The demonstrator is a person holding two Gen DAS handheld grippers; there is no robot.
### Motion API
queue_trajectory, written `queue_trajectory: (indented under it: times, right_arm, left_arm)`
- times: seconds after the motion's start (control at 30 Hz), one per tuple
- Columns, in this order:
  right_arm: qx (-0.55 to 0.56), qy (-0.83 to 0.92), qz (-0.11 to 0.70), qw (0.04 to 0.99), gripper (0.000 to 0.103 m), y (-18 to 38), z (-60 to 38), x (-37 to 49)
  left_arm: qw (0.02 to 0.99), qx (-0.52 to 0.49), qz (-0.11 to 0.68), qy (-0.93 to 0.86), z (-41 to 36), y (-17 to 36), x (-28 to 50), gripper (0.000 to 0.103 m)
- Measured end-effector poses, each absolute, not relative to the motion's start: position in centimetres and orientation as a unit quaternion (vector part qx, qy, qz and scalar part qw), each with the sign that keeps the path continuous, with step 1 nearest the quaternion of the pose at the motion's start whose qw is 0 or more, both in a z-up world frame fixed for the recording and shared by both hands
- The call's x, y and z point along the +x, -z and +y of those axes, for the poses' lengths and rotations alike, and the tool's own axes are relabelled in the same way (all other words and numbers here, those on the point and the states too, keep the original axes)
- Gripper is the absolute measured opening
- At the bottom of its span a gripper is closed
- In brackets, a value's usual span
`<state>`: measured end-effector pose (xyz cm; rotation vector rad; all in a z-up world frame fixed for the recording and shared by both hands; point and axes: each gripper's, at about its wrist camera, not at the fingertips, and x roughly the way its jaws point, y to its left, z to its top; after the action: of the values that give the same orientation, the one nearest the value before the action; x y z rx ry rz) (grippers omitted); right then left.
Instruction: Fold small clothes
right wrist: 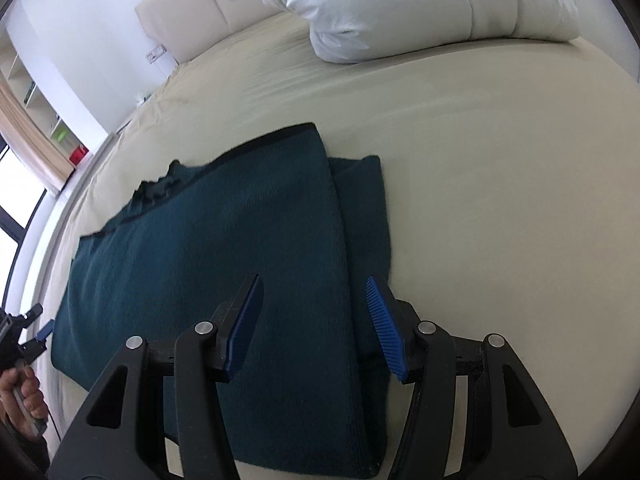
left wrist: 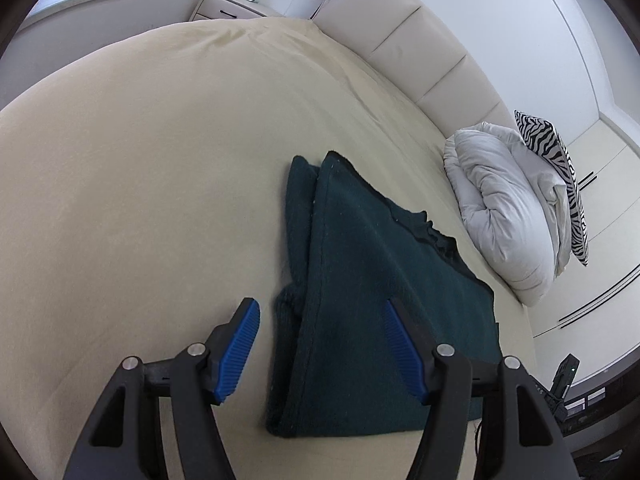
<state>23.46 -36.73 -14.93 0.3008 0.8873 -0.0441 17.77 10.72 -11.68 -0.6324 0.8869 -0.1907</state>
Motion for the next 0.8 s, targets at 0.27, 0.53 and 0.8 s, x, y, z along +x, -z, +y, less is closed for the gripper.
queue_trajectory:
  times: [0.27, 0.53, 0.8]
  right_arm:
    - [0.151, 0.002, 0.414, 0.898, 0.051, 14.8, -36.9, 19.3]
    - [0.16, 0.002, 0.416, 0.895, 0.04, 15.1, -37.4, 17.1]
    - [0.178, 0.016, 0.422, 0.889, 0.006, 15.6, -38.3, 16.3]
  left_arm:
    - [0.869, -0.24, 0.426, 0.074, 8.8, 12.2, 16.4, 0.053]
    - [0.87, -0.225, 0.433, 0.063, 9.1, 12.4, 16.2, 0.038]
    - [0.87, -0.202, 0.447, 0.06, 8.7, 12.7, 16.4, 0.018]
